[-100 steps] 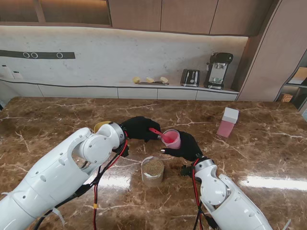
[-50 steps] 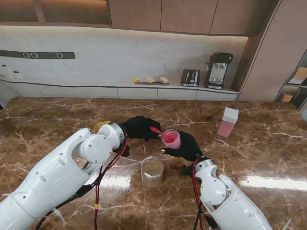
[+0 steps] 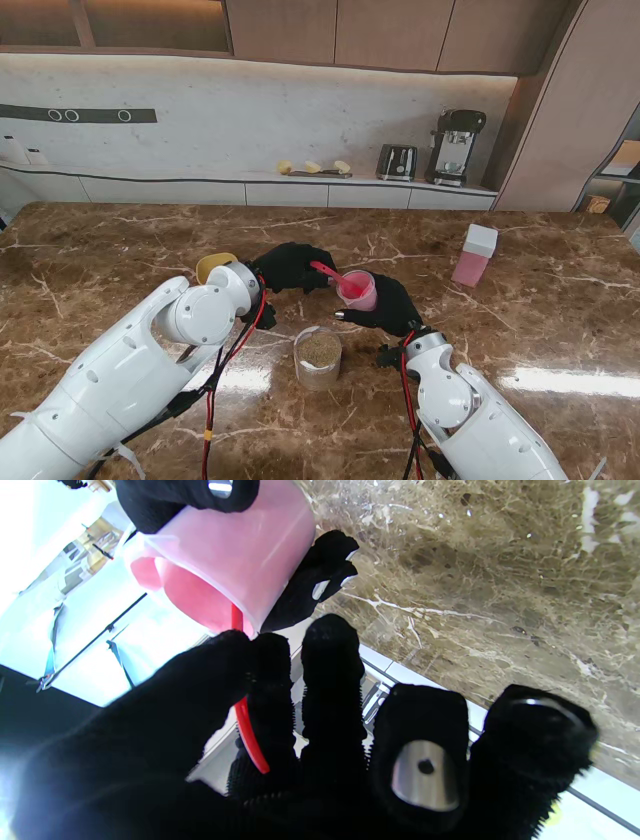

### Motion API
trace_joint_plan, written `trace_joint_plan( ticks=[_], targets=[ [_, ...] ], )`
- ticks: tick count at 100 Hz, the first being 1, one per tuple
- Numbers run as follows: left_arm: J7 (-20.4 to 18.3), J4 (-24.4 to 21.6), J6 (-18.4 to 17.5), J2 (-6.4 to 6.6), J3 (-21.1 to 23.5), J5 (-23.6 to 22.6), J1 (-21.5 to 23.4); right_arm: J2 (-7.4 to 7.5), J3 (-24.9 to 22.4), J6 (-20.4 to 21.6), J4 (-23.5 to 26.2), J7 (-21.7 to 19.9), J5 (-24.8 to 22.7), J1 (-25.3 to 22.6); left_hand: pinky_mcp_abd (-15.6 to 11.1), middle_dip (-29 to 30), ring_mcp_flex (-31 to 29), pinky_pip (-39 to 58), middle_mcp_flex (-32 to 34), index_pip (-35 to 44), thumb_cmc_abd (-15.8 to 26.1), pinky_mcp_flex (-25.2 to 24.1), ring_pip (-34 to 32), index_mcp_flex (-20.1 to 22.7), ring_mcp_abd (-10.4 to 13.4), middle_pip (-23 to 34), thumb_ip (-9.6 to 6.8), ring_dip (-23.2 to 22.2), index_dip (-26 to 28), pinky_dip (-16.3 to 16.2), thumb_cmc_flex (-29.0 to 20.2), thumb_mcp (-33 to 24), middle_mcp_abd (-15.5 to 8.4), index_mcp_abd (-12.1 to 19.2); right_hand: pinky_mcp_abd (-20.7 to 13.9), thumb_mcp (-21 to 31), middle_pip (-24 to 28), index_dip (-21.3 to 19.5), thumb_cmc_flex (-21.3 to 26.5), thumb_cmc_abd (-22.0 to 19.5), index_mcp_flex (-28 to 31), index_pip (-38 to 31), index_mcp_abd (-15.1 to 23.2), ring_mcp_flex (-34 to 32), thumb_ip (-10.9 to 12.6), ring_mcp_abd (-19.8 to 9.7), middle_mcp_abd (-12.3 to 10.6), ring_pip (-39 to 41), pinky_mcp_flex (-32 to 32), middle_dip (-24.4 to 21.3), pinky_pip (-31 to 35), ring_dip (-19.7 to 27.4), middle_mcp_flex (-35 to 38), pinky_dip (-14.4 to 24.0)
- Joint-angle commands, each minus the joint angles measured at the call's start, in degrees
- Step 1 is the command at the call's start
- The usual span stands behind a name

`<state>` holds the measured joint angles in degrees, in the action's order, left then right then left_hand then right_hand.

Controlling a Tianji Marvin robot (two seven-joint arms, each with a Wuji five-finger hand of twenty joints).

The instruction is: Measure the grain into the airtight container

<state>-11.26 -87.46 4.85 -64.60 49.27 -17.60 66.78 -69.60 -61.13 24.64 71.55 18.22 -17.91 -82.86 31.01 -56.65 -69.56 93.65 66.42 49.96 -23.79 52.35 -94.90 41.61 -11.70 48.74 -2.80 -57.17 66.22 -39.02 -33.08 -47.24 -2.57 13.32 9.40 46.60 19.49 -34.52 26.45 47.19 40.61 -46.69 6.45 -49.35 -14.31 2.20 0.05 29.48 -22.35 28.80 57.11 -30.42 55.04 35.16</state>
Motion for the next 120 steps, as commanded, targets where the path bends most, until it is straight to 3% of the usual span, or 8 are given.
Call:
trace_joint_plan(
  ticks=[1,24,44,58,84,90,101,120],
  targets=[
    [0.2,0.7,0.4,-0.43,0.0,0.6,0.5,-0.15,0.1,-0.4,-0.3,-0.7,0.3,-0.3,3.6,-0.7,-2.9,3.4,2.8,2.9,0.6,0.4,-2.5,2.5,-2.2,1.8,-7.24,-0.8,2.6,-1.2,-2.1,-7.2,-0.3,7.5,0.1,10.7,-0.1,-0.5,4.6,-12.2,5.1,-3.5,8.0,-0.6,-1.5,-0.2,-0.7,0.5,0.5,0.2,-1.2,-0.2,-0.4,0.1],
    [0.0,0.8,-0.2,-0.40,0.4,1.5,0.8,-0.14,0.1,-0.7,-0.3,-0.8,0.3,-0.3,2.7,-0.9,-2.9,3.3,2.8,2.4,1.1,0.4,-2.5,2.1,-1.5,2.4,-8.37,-0.6,4.0,-1.4,-2.2,-5.9,-1.9,7.3,0.0,10.6,0.0,-0.5,4.6,-12.3,5.1,-3.5,8.1,-0.6,-1.6,-0.3,-0.7,0.6,0.5,0.2,-1.2,-0.2,-0.4,0.1],
    [-1.9,-0.2,1.7,0.14,0.6,0.9,0.8,-0.14,0.1,-0.8,-0.3,-0.8,0.2,-0.2,-2.7,1.5,-3.0,5.0,-0.6,-3.1,1.5,0.9,-2.2,-6.4,3.9,-2.3,-1.12,-0.1,-11.9,1.7,-3.6,4.6,-3.3,0.3,0.0,10.6,0.0,-0.5,4.5,-12.0,5.0,-3.5,8.0,-0.6,-1.5,-0.3,-0.7,0.6,0.5,0.3,-1.1,-0.2,-0.4,0.1],
    [-1.7,-0.1,2.2,-0.04,0.6,1.6,0.8,-0.15,0.2,-0.7,-0.4,-0.7,0.1,-0.1,-4.3,2.7,-3.0,5.3,-2.3,-3.4,-1.1,1.4,-1.9,-10.0,5.7,-3.2,-1.39,-0.1,-18.2,2.5,1.1,8.9,-3.5,-3.4,0.0,10.8,0.0,-0.5,4.5,-11.8,5.0,-3.5,8.1,-0.6,-1.5,-0.4,-0.7,0.5,0.5,0.3,-1.1,-0.2,-0.4,0.1],
    [-1.3,0.5,2.4,-0.53,0.1,3.6,0.3,-0.17,0.1,-0.6,-0.6,-0.4,-0.2,-0.1,-4.7,3.4,-3.0,5.5,-2.9,-5.2,11.0,1.4,-1.7,-8.5,6.2,-3.6,-0.66,-0.2,-18.8,2.7,6.0,31.1,-2.8,-5.7,0.0,11.0,0.0,-0.5,4.6,-11.4,4.9,-3.5,8.1,-0.6,-1.4,-0.4,-0.7,0.5,0.5,0.3,-1.2,-0.2,-0.5,0.1],
    [-1.2,0.6,2.5,-0.60,-0.1,3.8,0.1,-0.17,0.1,-0.5,-0.6,-0.4,-0.2,-0.1,-4.5,3.3,-3.0,5.5,-2.7,-4.5,10.9,1.1,-1.7,-7.5,6.1,-3.6,-1.35,-0.2,-16.8,2.0,4.7,28.6,-2.7,-3.6,0.0,11.1,0.0,-0.5,4.7,-11.3,4.9,-3.4,8.2,-0.6,-1.4,-0.5,-0.8,0.5,0.5,0.3,-1.2,-0.2,-0.5,0.1],
    [-0.5,1.1,2.5,-0.89,-0.3,4.1,-0.1,-0.17,0.1,-0.4,-0.7,-0.3,-0.3,-0.1,-3.3,3.1,-2.9,5.3,-1.6,-3.1,9.9,0.6,-1.5,-5.2,4.1,-3.2,4.09,-0.7,-14.6,1.4,-6.7,25.2,-2.5,1.7,0.0,11.2,0.0,-0.6,4.8,-11.3,4.9,-3.4,8.1,-0.6,-1.4,-0.4,-0.7,0.5,0.4,0.3,-1.2,-0.2,-0.5,0.1],
    [-0.9,1.6,2.7,-0.88,-0.8,4.3,-0.6,-0.18,0.1,-0.4,-0.8,-0.2,-0.4,0.0,-2.9,1.7,-2.9,4.8,0.0,0.0,7.6,-0.4,-1.3,-3.5,3.5,-1.4,5.91,-0.9,-10.1,0.9,-12.8,19.1,-3.8,1.4,0.0,11.2,0.0,-0.6,4.7,-11.2,4.8,-3.4,8.2,-0.6,-1.4,-0.4,-0.7,0.5,0.5,0.3,-1.2,-0.2,-0.5,0.1]
  ],
)
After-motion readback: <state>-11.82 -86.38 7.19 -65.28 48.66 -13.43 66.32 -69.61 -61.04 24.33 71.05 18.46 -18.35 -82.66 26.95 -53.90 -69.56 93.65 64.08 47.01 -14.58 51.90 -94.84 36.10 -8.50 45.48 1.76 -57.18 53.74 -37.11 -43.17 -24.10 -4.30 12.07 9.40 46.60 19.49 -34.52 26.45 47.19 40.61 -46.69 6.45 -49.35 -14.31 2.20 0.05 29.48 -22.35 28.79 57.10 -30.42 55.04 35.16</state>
